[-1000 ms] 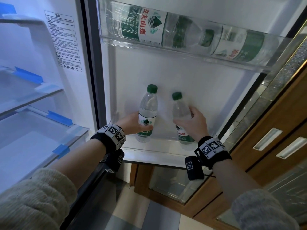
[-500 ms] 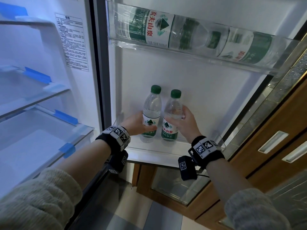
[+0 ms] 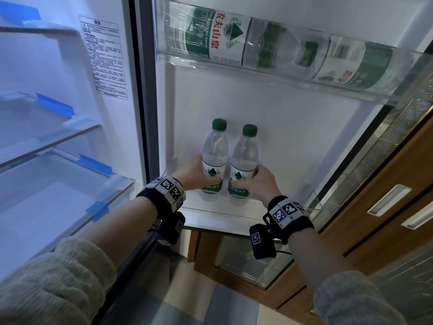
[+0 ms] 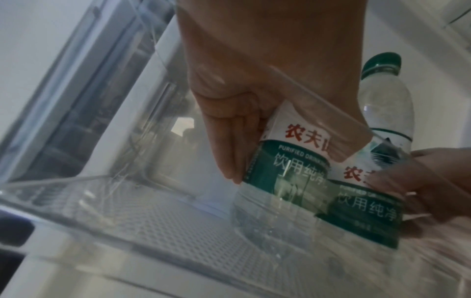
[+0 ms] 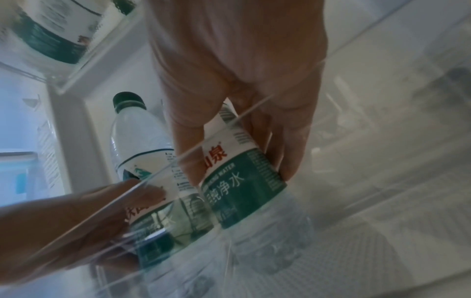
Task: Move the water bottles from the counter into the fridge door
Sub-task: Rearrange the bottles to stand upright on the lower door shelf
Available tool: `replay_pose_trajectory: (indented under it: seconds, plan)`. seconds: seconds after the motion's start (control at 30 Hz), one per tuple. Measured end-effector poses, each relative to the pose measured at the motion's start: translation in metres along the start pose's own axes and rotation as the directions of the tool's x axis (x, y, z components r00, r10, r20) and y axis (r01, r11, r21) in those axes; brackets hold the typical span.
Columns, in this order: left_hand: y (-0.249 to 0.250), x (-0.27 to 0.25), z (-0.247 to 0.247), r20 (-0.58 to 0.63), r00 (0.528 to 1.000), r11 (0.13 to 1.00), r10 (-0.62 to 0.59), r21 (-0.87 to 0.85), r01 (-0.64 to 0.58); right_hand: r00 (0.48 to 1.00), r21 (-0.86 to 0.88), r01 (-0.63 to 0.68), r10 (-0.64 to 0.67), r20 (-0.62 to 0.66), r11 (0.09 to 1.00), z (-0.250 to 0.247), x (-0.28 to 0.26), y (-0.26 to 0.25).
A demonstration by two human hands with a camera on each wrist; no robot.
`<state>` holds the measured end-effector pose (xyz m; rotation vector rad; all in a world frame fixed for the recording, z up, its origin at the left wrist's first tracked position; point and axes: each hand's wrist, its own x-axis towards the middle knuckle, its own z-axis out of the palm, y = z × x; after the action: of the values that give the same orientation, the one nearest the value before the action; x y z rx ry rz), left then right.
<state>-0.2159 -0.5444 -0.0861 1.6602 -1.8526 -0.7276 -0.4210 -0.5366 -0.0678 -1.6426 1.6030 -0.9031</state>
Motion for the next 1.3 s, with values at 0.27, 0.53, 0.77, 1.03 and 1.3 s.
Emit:
replay_pose_trajectory:
  seconds: [0.27, 0.53, 0.77, 1.03, 1.3]
  plan:
    - [-0.002, -0.004, -0.005, -0.1, 0.995, 0.997, -0.022, -0.079, 0.014, 0.997, -0.035, 0.047, -0.045, 0.06, 0.998, 0.016, 0.005, -0.009]
    - [0.0, -0.004, -0.009, -0.122, 0.992, 0.981, -0.02, -0.194, -0.004, 0.996, -0.032, 0.044, -0.042, 0.077, 0.999, 0.018, 0.007, -0.01]
    - [0.004, -0.017, -0.014, -0.222, 0.973, 0.968, -0.057, -0.251, -0.001, 0.994, 0.007, 0.061, -0.062, 0.087, 0.998, 0.023, 0.006, -0.012]
    - [0.008, -0.019, -0.016, -0.226, 0.971, 0.947, -0.083, -0.321, 0.006, 0.993, 0.009, 0.055, -0.055, 0.106, 0.998, 0.025, 0.006, -0.01]
    - [0.009, -0.022, -0.018, -0.224, 0.972, 0.944, -0.068, -0.33, -0.01, 0.989, 0.033, 0.064, -0.068, 0.131, 0.997, 0.023, 0.002, -0.007]
